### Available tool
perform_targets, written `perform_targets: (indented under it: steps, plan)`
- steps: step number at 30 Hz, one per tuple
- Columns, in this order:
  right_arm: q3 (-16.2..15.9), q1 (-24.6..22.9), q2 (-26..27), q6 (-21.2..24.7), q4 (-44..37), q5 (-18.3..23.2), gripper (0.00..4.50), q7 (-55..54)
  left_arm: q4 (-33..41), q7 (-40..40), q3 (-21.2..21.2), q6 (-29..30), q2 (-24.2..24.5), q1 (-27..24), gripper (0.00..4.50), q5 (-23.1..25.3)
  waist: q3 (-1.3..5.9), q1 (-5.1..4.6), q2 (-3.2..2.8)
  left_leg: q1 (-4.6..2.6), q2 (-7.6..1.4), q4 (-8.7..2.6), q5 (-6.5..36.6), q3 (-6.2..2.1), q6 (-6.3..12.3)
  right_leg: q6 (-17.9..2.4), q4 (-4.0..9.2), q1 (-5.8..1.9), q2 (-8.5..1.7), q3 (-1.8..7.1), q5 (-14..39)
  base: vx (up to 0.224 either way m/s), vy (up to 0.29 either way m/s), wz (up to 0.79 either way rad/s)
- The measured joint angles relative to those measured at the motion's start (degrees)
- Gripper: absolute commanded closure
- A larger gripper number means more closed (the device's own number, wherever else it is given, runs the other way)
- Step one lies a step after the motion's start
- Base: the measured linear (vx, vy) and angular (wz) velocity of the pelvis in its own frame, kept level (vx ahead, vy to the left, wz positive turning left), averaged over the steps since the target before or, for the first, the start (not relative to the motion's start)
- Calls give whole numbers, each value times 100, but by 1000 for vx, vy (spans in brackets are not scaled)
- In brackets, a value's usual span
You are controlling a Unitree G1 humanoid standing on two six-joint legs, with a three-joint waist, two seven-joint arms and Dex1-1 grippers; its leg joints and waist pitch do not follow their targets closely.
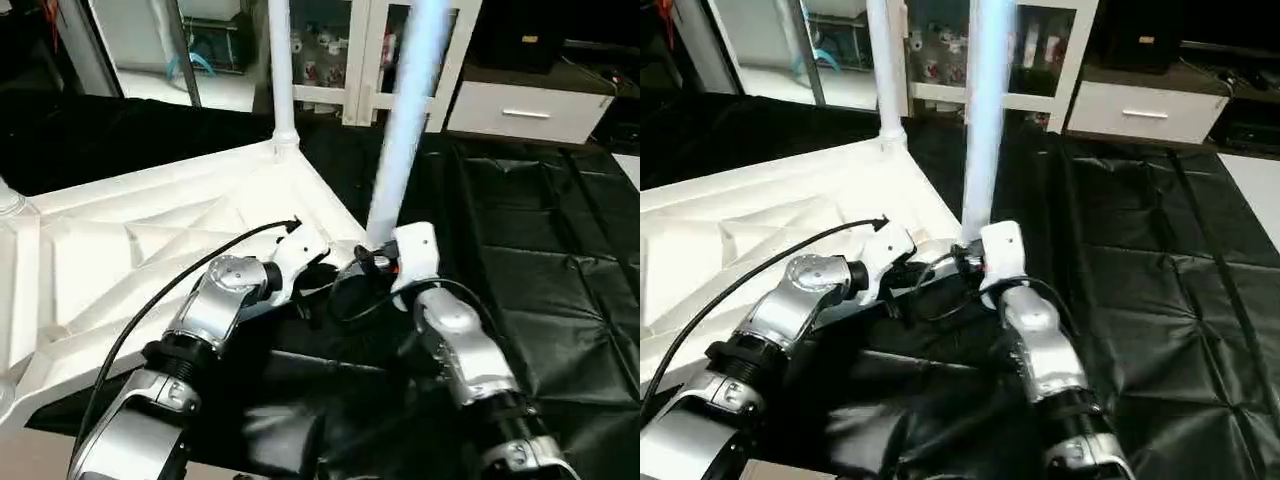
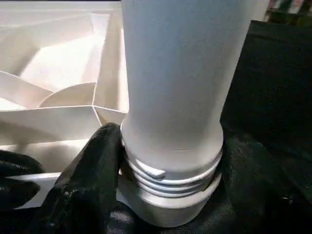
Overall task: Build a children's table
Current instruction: Rotate leg to tighten
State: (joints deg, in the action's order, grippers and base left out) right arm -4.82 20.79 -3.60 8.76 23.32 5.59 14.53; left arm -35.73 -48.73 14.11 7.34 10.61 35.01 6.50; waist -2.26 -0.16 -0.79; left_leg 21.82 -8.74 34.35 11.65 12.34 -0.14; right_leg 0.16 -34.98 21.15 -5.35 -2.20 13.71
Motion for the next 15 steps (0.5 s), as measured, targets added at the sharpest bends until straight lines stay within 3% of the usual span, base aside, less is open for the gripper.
perform_targets:
  steps: [6,8,10,15]
  plan:
    - [77,-343,-831,673,-1034,808,63,1458,427,-383,87,-154,253,-269,450,-41,0,74,0,29,-10,1,-20,0,32,3,-13,30,2,-11,-1,0,0,0]
    - [-16,-500,-1506,941,-1556,1074,55,2366,655,-629,163,-146,390,-397,450,-86,0,121,1,29,-11,4,-17,0,33,3,-5,24,2,-14,-1,0,0,0]
    - [-39,-566,-1883,1012,-1753,1156,28,2925,821,-819,199,-144,507,-501,450,-144,0,166,4,26,-13,7,-18,0,33,3,-9,23,2,-13,-1,0,0,0]
    - [-276,-803,-2616,1160,-1919,1218,28,3884,1325,-1357,301,-20,793,-787,450,-327,-1,204,6,24,-15,10,-18,2,31,3,-13,22,3,-12,-1,0,0,0]
